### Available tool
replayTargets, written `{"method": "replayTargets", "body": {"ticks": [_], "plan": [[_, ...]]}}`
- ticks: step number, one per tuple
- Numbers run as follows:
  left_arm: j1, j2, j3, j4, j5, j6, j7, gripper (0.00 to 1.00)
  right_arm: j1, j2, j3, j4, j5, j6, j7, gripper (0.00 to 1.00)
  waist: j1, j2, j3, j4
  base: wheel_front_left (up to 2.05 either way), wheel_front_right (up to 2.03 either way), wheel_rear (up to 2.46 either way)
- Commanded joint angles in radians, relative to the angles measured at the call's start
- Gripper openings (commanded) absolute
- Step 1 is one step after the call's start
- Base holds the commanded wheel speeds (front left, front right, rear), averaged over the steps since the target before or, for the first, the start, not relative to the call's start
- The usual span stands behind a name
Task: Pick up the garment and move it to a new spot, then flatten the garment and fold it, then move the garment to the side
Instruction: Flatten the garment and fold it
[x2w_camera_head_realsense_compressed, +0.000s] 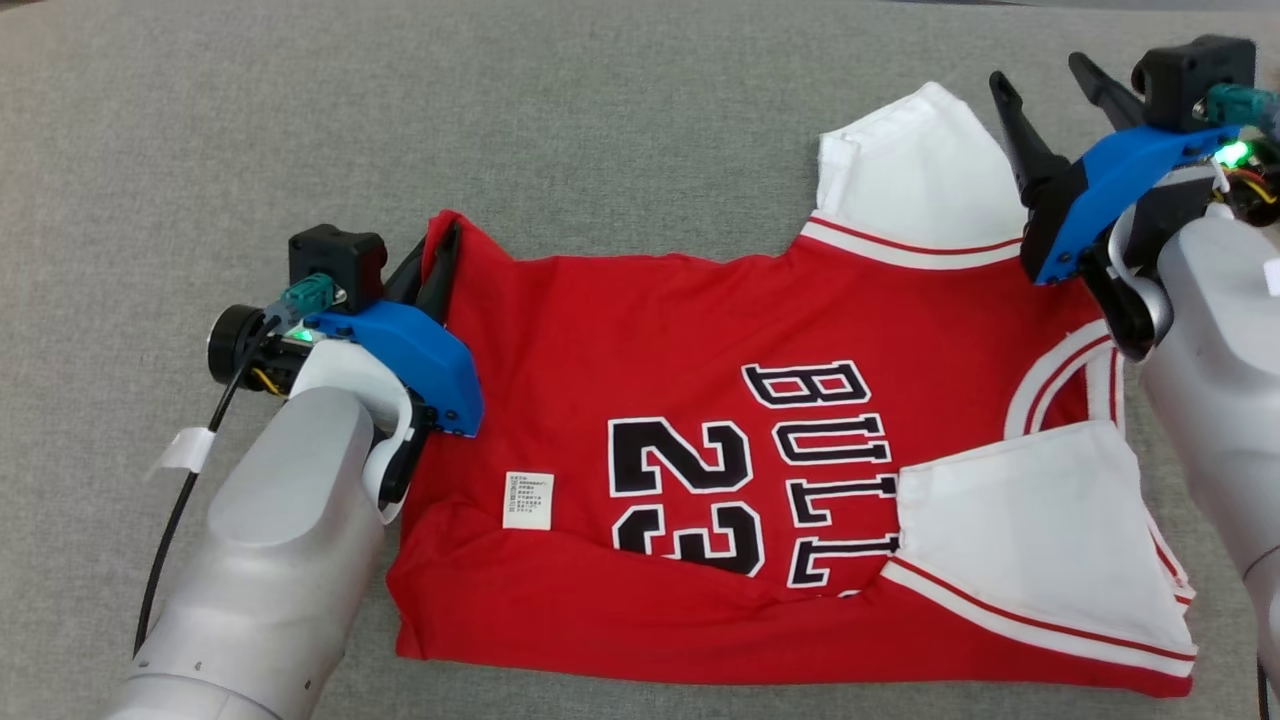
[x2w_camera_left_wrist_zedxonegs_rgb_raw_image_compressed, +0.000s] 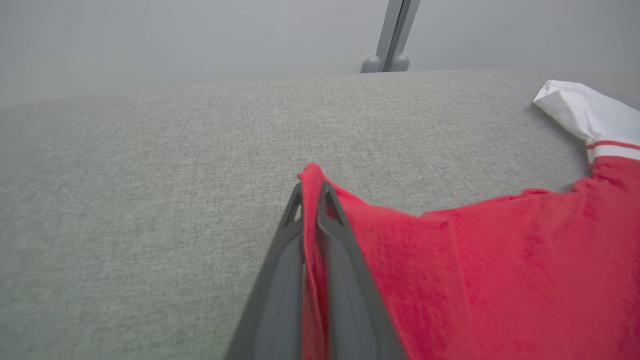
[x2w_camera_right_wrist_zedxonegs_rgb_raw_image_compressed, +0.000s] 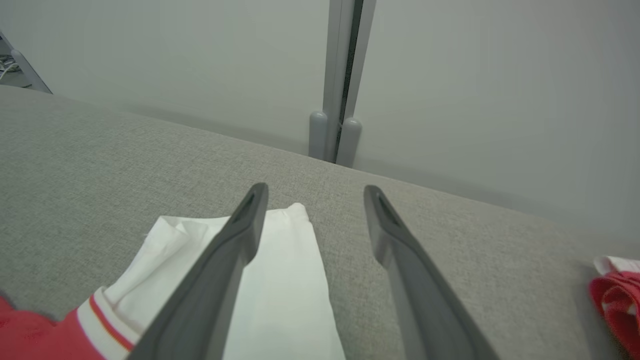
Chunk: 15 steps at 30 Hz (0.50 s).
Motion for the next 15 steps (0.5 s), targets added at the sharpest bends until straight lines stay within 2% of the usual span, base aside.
{"method": "replayTargets", "body": {"ticks": [1,12,15], "plan": [[-0.023,-0.004,-0.006,-0.018,-0.005,-0.001,-0.016,0.00,-0.034,-0.013,0.010,0.013,0.007,0.000,0.022,1.00,0.0000,0.0000,0.027,0.030,0.00,0.00,0.00],[-0.044,-0.031,-0.053,-0.122,-0.010,-0.001,-0.055,0.00,-0.175,-0.062,0.060,0.119,0.039,0.000,0.196,1.00,0.0000,0.0000,0.111,0.119,0.00,0.00,0.00],[-0.043,-0.037,-0.057,-0.141,-0.010,0.003,-0.060,0.00,-0.189,-0.058,0.068,0.147,0.050,0.000,0.236,1.00,0.0000,0.0000,0.123,0.131,0.00,0.00,0.00]]}}
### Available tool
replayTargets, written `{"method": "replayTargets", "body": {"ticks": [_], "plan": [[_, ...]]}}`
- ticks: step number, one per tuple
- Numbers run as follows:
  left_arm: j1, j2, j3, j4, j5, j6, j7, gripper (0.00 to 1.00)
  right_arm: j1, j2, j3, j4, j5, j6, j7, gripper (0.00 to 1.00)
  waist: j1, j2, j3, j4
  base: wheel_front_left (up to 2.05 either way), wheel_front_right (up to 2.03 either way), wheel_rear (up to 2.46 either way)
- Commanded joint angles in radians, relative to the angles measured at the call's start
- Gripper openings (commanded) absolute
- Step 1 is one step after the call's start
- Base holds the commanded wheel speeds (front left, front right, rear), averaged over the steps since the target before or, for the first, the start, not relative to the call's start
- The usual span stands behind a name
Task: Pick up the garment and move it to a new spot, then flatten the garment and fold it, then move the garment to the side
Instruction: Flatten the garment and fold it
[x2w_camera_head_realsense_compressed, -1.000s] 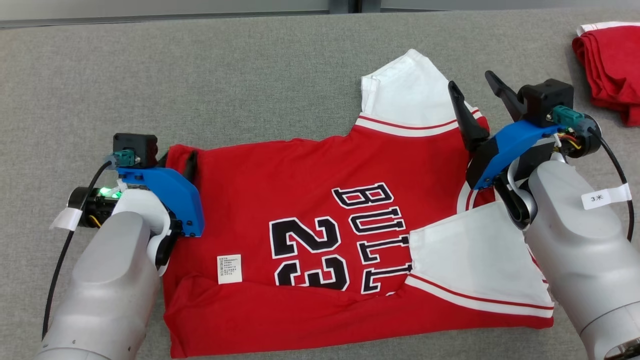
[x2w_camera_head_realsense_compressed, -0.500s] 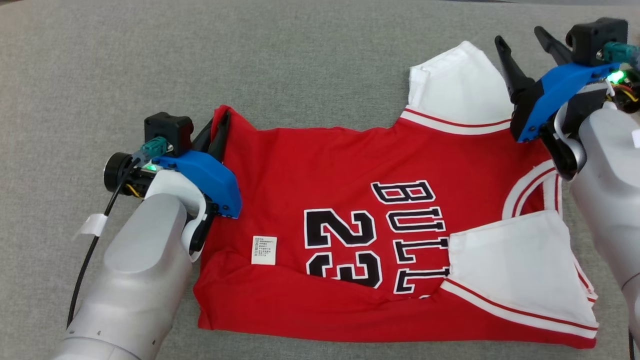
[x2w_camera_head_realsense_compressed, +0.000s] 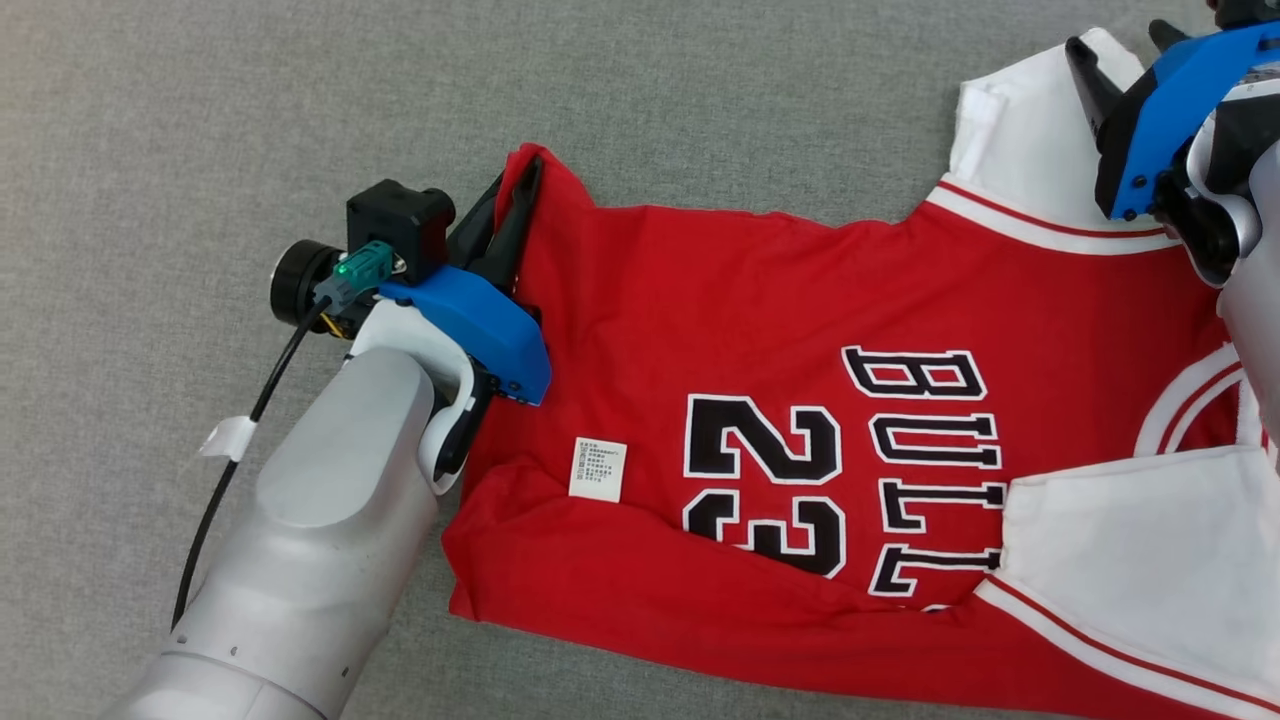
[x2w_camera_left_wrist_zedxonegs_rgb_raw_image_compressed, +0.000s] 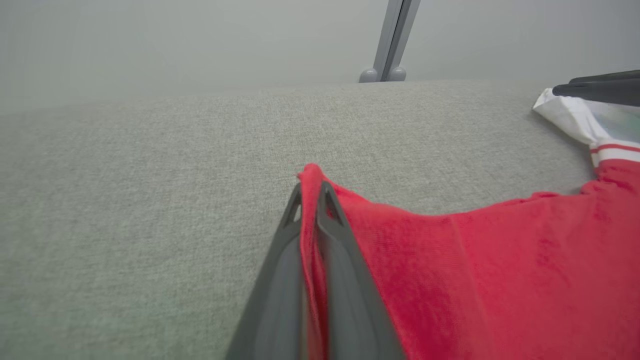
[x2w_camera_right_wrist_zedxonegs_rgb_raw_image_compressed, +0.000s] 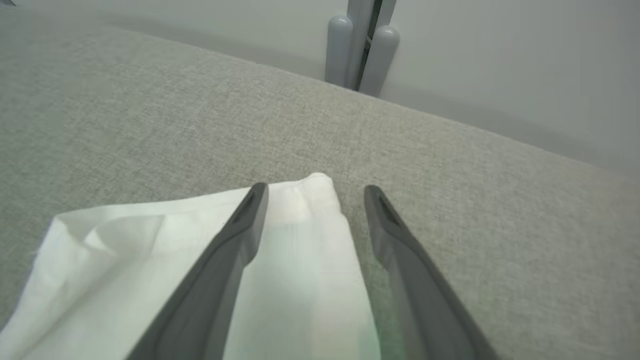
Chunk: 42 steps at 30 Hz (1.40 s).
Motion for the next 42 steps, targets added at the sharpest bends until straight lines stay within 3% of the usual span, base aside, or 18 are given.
{"method": "replayTargets", "body": {"ticks": [1,8,9,10,11,13,16,27,33,42], "plan": [[-0.015,0.000,-0.002,-0.010,0.000,0.005,-0.008,0.00,-0.017,-0.001,0.008,0.014,0.007,0.000,0.015,1.00,-0.0002,-0.0001,0.013,0.013,0.00,0.00,0.00],[-0.001,-0.001,-0.007,-0.025,-0.008,0.009,-0.009,0.00,0.011,0.014,0.034,0.039,0.053,0.000,0.089,1.00,-0.0002,-0.0001,0.019,0.018,0.00,0.00,0.00],[-0.001,-0.001,-0.008,-0.026,-0.009,0.010,-0.009,0.00,0.014,0.015,0.042,0.035,0.058,0.001,0.098,0.64,-0.0002,-0.0001,0.020,0.019,0.00,0.00,0.00],[-0.002,0.000,-0.008,-0.026,-0.009,0.010,-0.009,0.00,0.019,0.016,0.051,0.030,0.062,0.001,0.102,0.15,-0.0002,-0.0001,0.019,0.018,0.00,0.00,0.00],[-0.001,0.002,-0.007,-0.024,-0.011,0.010,-0.010,0.00,0.024,0.017,0.057,0.026,0.066,0.001,0.103,0.00,-0.0002,-0.0001,0.018,0.017,0.00,0.00,0.00],[0.000,0.004,-0.006,-0.023,-0.013,0.010,-0.011,0.00,0.026,0.015,0.063,0.020,0.071,0.000,0.099,0.00,-0.0002,-0.0001,0.016,0.015,0.00,0.00,0.00],[0.007,0.009,0.001,-0.013,-0.023,0.012,-0.017,0.00,0.016,-0.011,0.069,-0.002,0.075,0.000,0.009,0.00,-0.0002,-0.0001,0.001,0.004,0.00,0.00,0.00],[0.060,0.038,0.020,0.018,-0.044,0.014,-0.043,0.00,0.113,-0.006,0.101,-0.045,0.116,0.000,-0.217,0.00,-0.0002,-0.0001,-0.098,-0.069,0.00,0.00,0.00],[0.105,0.061,0.038,0.003,-0.054,0.023,-0.052,0.00,0.215,-0.012,0.130,-0.135,0.161,0.000,-0.318,0.00,-0.0002,-0.0001,-0.146,-0.105,0.00,0.00,0.00],[0.205,0.111,0.067,-0.053,-0.064,0.042,-0.057,0.00,0.399,-0.044,0.093,-0.347,0.168,0.000,-0.347,0.00,-0.0002,-0.0001,-0.194,-0.142,0.00,0.00,0.00]]}}
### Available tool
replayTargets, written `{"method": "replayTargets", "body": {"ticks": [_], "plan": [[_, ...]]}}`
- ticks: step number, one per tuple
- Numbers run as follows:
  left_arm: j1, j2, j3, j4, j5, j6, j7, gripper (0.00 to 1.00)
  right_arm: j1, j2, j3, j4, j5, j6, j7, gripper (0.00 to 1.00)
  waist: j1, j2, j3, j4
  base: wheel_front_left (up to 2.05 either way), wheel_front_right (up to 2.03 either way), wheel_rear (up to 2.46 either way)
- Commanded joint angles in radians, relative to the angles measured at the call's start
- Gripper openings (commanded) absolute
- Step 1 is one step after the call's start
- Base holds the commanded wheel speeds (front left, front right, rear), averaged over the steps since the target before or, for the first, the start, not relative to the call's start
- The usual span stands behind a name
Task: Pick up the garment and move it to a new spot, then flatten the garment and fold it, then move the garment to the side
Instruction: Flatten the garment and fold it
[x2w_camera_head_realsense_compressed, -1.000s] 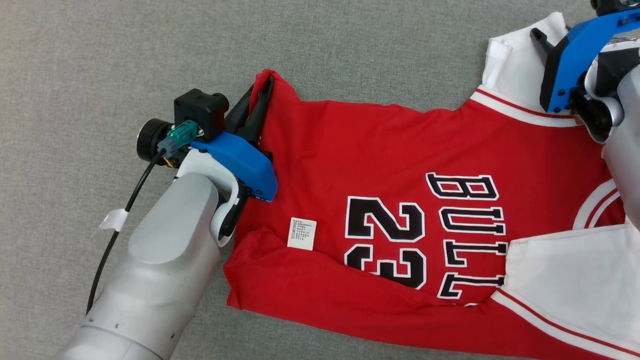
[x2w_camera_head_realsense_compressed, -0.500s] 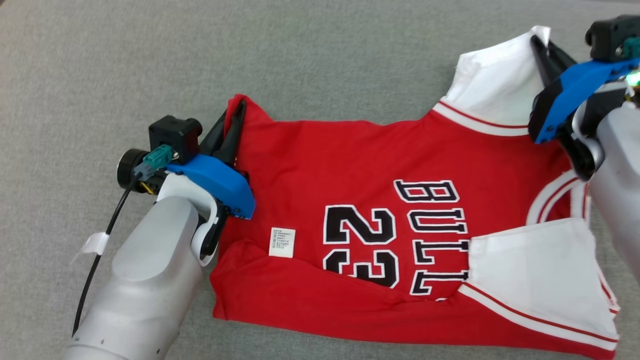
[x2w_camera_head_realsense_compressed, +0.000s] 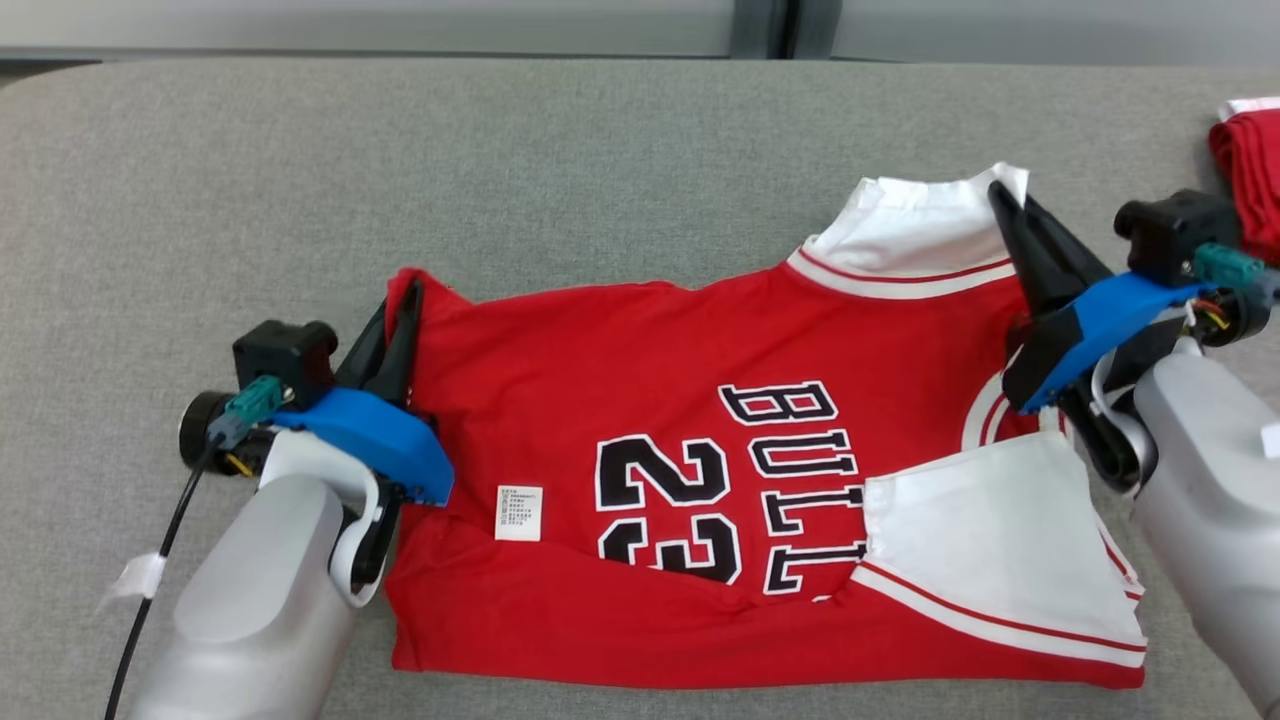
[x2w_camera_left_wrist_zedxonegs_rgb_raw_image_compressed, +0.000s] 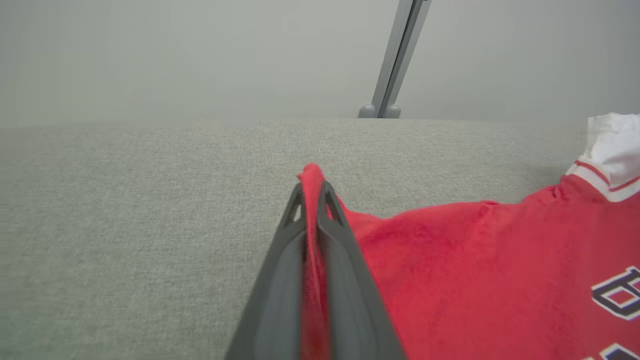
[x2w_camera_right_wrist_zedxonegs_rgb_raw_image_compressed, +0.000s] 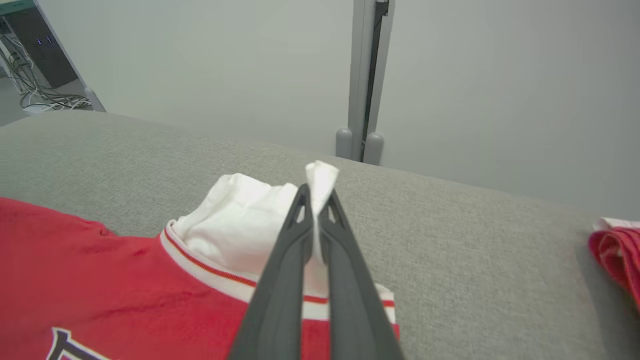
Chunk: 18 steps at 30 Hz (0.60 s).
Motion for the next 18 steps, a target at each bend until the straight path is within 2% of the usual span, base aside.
{"method": "replayTargets", "body": {"ticks": [1,7,18], "plan": [[0.019,0.009,0.008,-0.007,-0.004,0.006,-0.006,0.00,0.043,-0.009,-0.009,-0.034,-0.015,0.000,-0.006,0.00,0.0001,0.0000,-0.013,-0.011,0.00,0.00,0.00],[0.092,0.015,0.022,-0.046,-0.017,0.028,-0.006,0.00,0.218,-0.012,-0.113,-0.198,-0.086,0.000,-0.006,0.00,0.0001,0.0000,-0.042,-0.023,0.00,0.00,0.00],[0.227,0.014,0.059,-0.141,-0.016,0.061,-0.007,0.00,0.508,0.035,-0.270,-0.431,-0.185,0.000,-0.006,0.00,0.0001,0.0000,-0.073,-0.034,0.00,0.00,0.00]]}}
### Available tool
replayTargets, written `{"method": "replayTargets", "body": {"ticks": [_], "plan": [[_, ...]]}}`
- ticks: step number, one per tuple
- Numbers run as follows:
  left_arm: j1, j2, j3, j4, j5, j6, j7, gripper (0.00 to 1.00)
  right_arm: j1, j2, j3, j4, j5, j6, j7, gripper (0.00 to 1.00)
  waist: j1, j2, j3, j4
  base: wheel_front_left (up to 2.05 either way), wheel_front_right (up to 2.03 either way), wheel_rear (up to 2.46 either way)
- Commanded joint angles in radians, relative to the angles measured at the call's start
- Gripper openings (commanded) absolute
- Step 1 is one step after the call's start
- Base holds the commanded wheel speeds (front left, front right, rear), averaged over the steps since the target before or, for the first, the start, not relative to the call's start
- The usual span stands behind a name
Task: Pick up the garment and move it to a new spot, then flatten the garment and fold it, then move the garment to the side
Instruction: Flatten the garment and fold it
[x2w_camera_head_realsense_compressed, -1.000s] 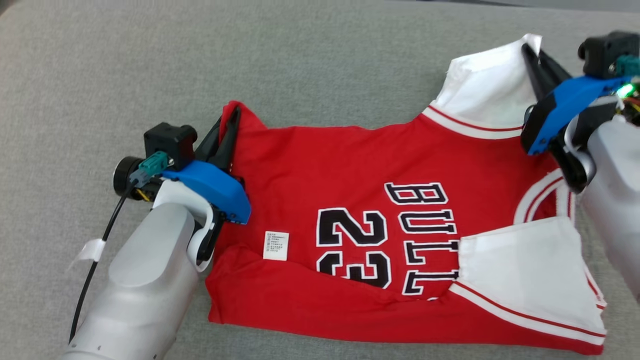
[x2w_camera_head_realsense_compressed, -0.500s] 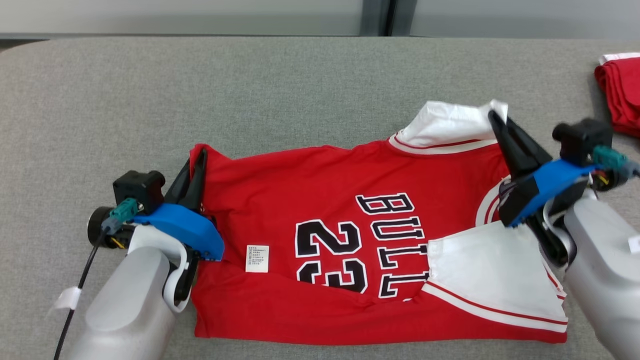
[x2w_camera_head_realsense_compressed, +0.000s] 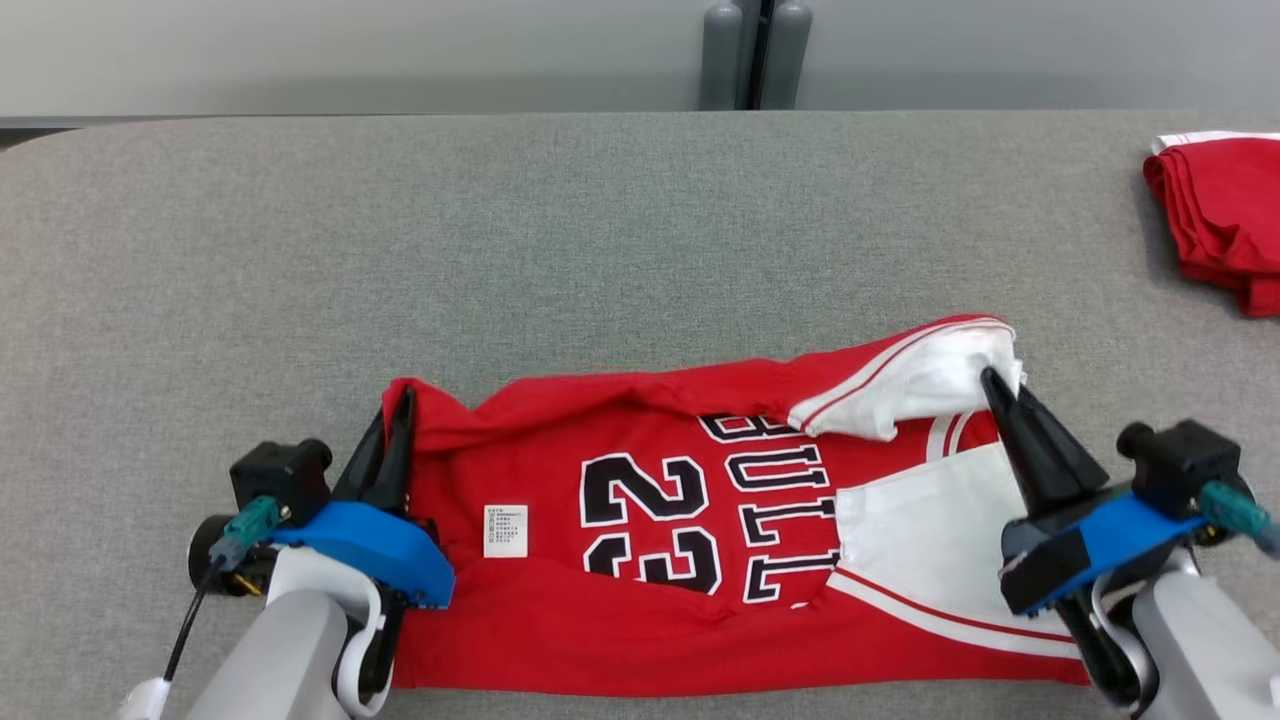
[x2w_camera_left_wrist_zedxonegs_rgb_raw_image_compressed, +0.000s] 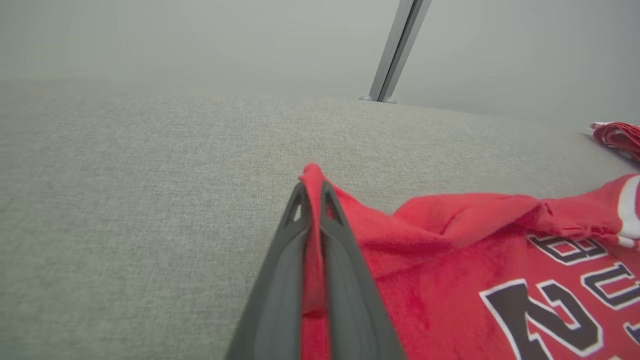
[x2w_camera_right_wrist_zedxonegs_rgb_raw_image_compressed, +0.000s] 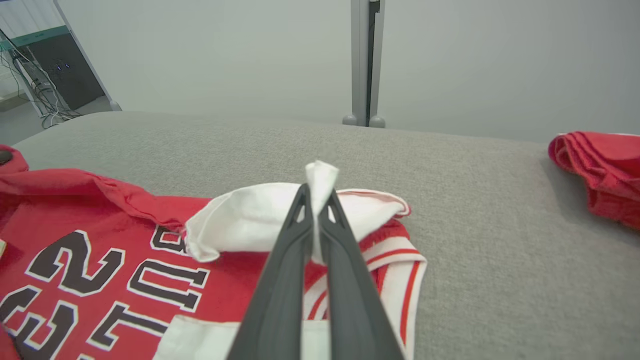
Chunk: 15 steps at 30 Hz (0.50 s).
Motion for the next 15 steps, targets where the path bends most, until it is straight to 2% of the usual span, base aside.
{"method": "replayTargets", "body": {"ticks": [1,7,15], "plan": [[0.019,0.000,0.013,-0.013,0.001,0.008,-0.004,0.00,0.035,0.007,-0.017,-0.021,-0.014,0.000,-0.005,0.00,0.0001,0.0000,-0.005,-0.001,0.00,0.00,0.00],[0.098,-0.014,0.046,-0.054,0.011,0.018,-0.004,0.00,0.159,0.035,-0.085,-0.093,-0.037,0.000,-0.005,0.00,0.0001,0.0000,-0.028,0.000,0.00,0.00,0.00],[0.196,-0.044,0.102,-0.092,0.023,0.013,-0.004,0.00,0.268,0.074,-0.141,-0.103,-0.050,0.000,-0.005,0.00,0.0001,0.0000,-0.047,-0.003,0.00,0.00,0.00]]}}
